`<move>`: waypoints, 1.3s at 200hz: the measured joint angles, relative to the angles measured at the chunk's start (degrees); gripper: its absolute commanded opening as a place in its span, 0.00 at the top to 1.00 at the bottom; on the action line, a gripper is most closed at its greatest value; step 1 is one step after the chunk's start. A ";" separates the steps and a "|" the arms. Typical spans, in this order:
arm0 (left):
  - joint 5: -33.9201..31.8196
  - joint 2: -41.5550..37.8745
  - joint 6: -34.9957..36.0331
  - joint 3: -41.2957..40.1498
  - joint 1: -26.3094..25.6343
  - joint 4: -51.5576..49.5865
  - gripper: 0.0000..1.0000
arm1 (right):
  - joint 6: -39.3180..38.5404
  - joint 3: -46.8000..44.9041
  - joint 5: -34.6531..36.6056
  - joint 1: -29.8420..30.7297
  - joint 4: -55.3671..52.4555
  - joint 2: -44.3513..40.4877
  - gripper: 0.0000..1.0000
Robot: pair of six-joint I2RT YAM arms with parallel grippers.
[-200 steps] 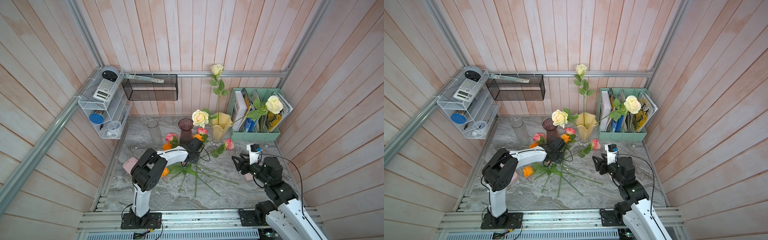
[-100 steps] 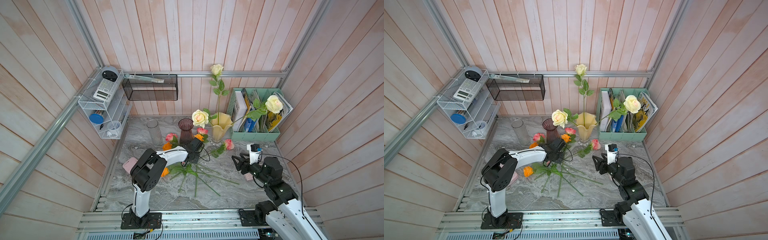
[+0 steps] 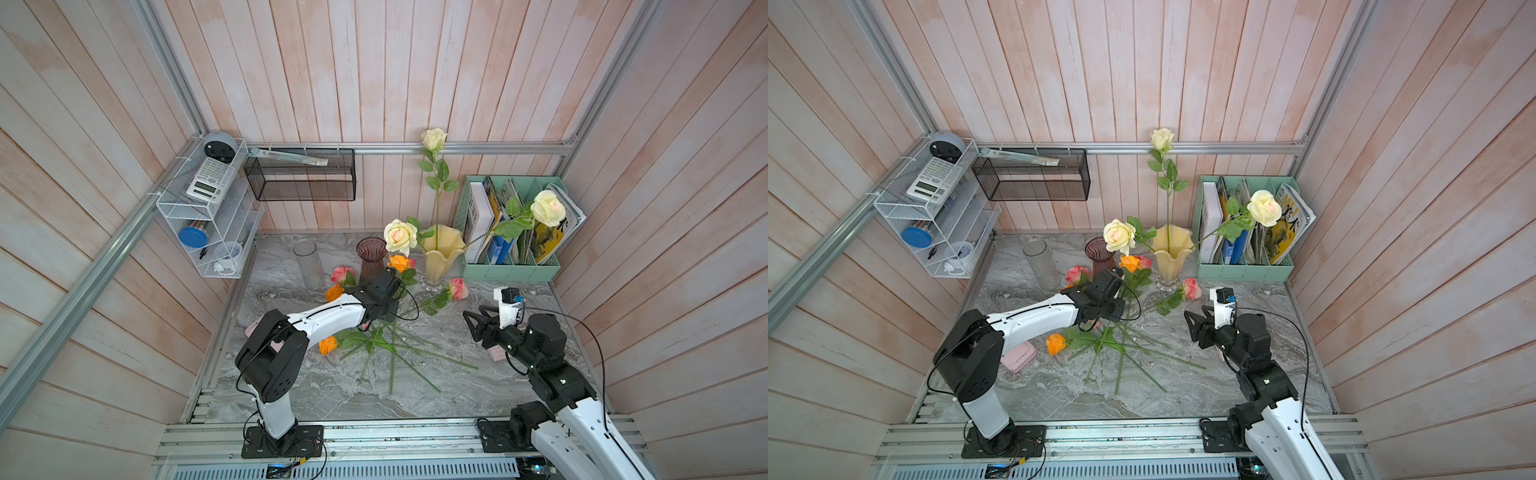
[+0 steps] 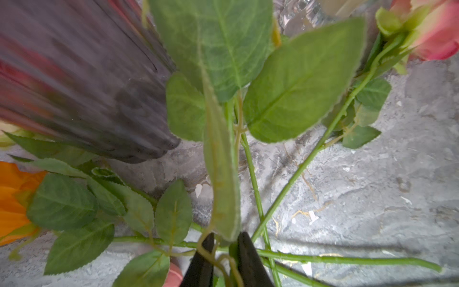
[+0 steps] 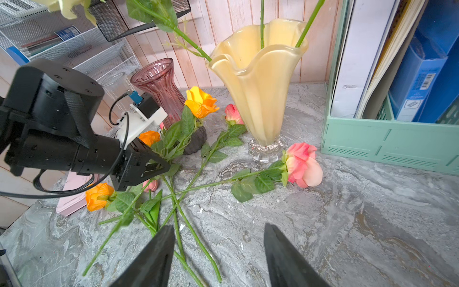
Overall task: Arrange the flowers in different vases according to their colors
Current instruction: Adjust the flower at the center of the board, then pick up the flower at the center of the board.
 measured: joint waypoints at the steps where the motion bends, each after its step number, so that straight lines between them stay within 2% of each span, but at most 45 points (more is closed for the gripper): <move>1: 0.00 -0.09 -0.02 -0.07 -0.04 0.00 0.79 | 0.00 -0.02 0.00 0.00 0.00 0.00 0.37; 38: 1.05 -5.44 -0.79 -2.40 -1.29 -1.09 0.79 | 0.00 -0.04 0.00 0.00 -0.02 0.00 0.37; 74: 2.36 -16.28 -2.25 -5.92 -1.44 -2.03 0.79 | 0.00 -0.13 0.00 0.07 0.02 0.00 0.37; 98: 3.45 -20.09 -3.19 -6.75 -1.44 -2.67 0.67 | 0.00 -0.24 -0.02 0.11 0.44 0.13 0.37; 161: 6.49 -11.56 -2.78 -7.08 -1.42 -5.25 0.67 | 0.22 -0.24 -0.70 0.13 0.79 1.01 0.37; 260: 6.80 -3.82 -0.52 -8.72 -1.42 -5.53 0.67 | 0.26 -0.55 -1.16 0.48 0.81 0.48 0.37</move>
